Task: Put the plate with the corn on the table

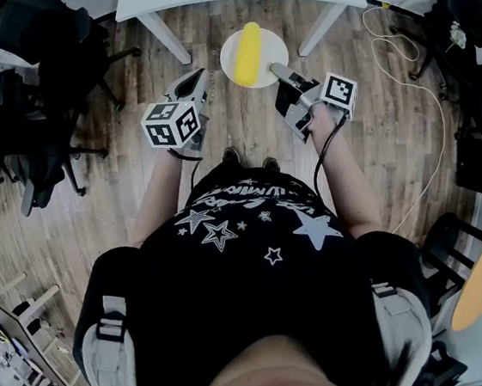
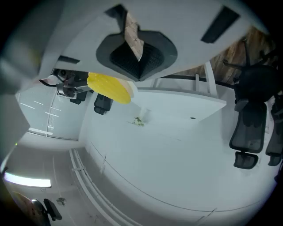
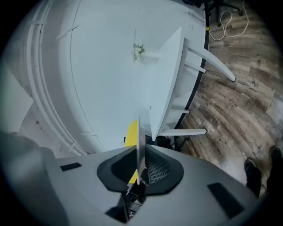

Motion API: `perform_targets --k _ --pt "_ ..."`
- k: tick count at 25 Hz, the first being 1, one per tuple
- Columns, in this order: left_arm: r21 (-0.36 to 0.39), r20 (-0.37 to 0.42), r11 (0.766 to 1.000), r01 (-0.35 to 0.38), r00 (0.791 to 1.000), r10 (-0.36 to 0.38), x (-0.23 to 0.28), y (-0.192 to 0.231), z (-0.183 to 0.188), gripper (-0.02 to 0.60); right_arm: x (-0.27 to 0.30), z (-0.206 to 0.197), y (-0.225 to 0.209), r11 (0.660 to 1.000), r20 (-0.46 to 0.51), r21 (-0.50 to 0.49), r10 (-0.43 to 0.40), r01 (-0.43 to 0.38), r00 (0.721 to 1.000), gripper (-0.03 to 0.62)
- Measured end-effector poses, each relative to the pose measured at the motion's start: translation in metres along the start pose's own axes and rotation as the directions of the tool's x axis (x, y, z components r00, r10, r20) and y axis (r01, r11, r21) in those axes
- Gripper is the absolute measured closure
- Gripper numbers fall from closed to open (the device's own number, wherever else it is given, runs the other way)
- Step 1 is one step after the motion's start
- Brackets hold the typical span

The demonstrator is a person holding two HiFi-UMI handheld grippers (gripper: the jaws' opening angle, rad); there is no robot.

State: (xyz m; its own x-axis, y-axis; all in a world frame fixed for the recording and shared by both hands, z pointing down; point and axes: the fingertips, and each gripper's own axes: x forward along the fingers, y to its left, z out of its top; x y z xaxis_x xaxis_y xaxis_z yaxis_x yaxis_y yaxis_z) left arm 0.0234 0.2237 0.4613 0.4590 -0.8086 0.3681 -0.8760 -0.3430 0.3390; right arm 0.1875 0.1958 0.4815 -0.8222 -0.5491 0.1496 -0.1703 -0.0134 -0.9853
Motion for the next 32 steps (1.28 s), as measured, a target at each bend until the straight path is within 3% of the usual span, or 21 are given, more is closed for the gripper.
perform_targets --k 17,32 --pt "0.009 0.006 1.000 0.018 1.000 -0.018 -0.006 0.007 0.001 0.577 0.004 -0.010 0.011 0.999 0.011 -0.035 0.012 -0.012 1.000 0.556" --pt "0.032 0.038 0.998 0.058 0.998 -0.059 -0.022 0.052 0.022 0.577 0.048 -0.024 0.027 0.998 0.057 -0.044 0.039 -0.037 0.998 0.553"
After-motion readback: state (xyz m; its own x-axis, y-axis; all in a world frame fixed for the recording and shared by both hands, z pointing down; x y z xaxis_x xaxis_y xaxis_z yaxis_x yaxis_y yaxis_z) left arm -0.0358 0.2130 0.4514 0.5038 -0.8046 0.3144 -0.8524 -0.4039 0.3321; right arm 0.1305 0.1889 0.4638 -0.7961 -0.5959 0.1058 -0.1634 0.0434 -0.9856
